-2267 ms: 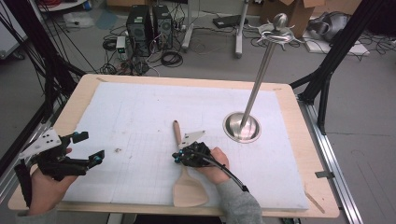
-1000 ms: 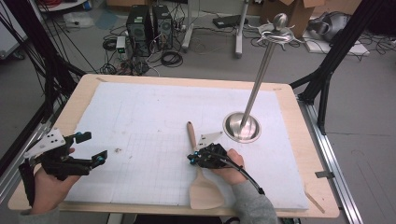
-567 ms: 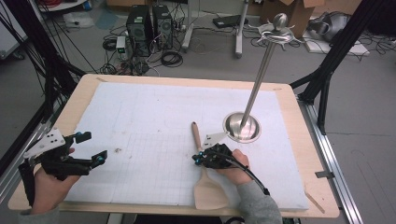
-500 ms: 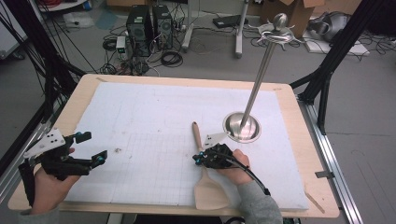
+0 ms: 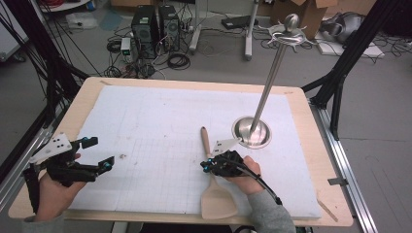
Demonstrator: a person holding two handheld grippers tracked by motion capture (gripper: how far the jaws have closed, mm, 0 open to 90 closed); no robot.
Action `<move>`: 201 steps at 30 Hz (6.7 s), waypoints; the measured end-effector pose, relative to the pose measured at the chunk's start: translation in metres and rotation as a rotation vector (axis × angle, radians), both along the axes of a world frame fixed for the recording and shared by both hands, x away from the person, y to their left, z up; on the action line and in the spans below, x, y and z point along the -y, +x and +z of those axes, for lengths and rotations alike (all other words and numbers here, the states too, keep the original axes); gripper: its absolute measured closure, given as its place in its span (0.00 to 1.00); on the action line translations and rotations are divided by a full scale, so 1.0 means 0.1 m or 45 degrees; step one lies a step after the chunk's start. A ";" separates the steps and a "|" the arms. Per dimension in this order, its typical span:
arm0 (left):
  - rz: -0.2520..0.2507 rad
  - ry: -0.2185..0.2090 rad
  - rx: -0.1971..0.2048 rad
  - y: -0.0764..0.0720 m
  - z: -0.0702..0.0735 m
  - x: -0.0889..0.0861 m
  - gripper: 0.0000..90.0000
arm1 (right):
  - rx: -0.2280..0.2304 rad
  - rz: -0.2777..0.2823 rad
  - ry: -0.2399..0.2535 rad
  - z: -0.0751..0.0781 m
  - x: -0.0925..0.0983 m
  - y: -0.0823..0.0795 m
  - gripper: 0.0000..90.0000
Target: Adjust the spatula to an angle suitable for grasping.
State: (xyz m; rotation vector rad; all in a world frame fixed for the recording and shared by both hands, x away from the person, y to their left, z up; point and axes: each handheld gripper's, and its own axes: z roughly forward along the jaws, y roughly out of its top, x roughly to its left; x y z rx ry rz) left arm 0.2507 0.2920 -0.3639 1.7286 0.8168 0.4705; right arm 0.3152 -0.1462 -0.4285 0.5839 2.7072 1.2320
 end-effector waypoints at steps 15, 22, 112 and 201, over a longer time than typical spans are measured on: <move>-0.002 0.001 -0.001 0.01 0.00 0.00 0.06 | -0.004 0.040 -0.027 -0.02 -0.03 -0.15 1.00; -0.010 0.007 -0.004 0.02 -0.01 0.02 0.06 | -0.034 0.043 -0.033 -0.09 -0.03 -0.19 1.00; -0.003 0.012 -0.021 0.05 -0.05 0.02 0.06 | -0.019 -0.198 0.098 -0.17 0.54 0.40 1.00; 0.004 0.027 -0.032 0.04 -0.08 0.03 0.06 | 0.034 0.047 0.064 0.01 0.08 0.32 1.00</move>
